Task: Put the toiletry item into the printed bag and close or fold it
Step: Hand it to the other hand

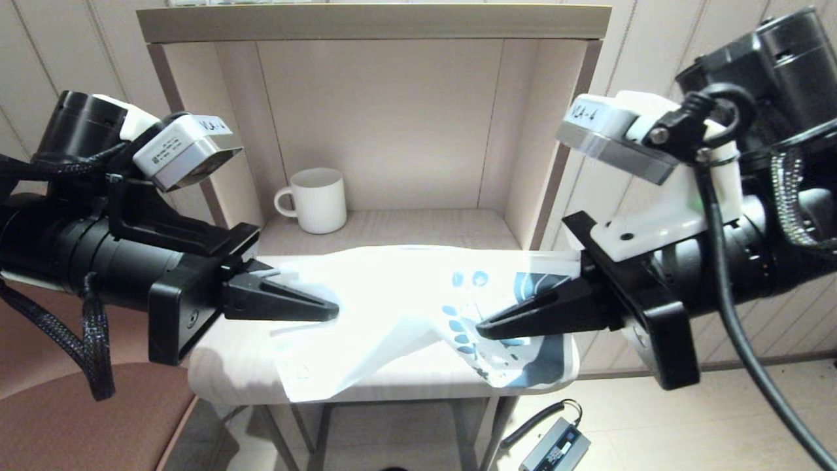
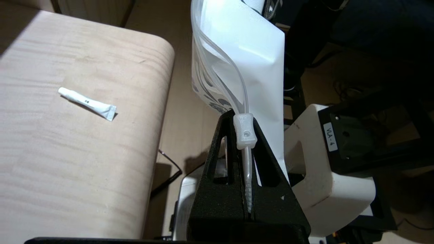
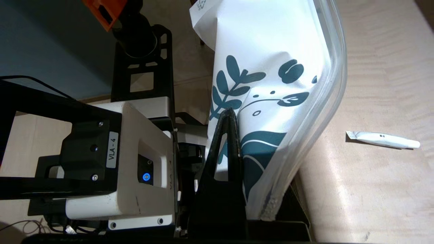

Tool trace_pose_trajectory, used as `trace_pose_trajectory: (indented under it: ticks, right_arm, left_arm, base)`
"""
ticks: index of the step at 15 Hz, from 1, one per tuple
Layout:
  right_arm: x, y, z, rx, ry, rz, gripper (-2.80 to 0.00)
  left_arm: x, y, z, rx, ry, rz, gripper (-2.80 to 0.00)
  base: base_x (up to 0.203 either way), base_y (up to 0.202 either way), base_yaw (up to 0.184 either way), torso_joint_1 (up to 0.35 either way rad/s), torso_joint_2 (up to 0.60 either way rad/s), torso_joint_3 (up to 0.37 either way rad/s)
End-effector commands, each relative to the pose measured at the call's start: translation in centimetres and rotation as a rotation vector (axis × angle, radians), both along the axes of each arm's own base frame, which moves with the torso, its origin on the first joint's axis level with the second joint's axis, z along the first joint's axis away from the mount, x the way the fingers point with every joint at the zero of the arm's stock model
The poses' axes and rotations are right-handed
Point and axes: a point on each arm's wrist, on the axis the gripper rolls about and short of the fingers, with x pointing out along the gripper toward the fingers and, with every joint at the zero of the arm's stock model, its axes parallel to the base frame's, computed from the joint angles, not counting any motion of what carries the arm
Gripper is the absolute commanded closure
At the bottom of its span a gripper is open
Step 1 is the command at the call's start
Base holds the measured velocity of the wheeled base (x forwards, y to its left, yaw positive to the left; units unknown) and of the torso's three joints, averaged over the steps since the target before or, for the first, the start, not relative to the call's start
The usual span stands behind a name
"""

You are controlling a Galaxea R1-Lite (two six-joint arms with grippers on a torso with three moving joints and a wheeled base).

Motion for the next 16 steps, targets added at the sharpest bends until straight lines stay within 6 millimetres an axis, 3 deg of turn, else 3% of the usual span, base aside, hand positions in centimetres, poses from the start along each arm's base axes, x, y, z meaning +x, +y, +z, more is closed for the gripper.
trace_pose_trajectory:
  ticks: [1, 5, 16]
  right_arm:
    - [-1.2, -1.0, 0.7, 0.019, -0.025, 0.002, 0.00]
    - [-2.6, -1.9, 1.0, 0.030, -0.047, 0.007, 0.00]
    - [-2.1, -1.3, 0.6, 0.013, -0.058, -0.016, 0.00]
  left_arm:
    - [-0.6, 0.3, 0.8, -0.016, -0.033, -0.003, 0.00]
    - [-1.1, 0.5, 1.3, -0.025, -0.071, -0.008, 0.00]
    - [-1.3, 0.2, 1.1, -0.025, -0.063, -0.027, 0.00]
  base:
    - [0.000, 0.000, 0.000, 0.000, 0.00, 0.000]
    - [0.000, 0.000, 0.000, 0.000, 0.00, 0.000]
    - [0.000, 0.000, 0.000, 0.000, 0.00, 0.000]
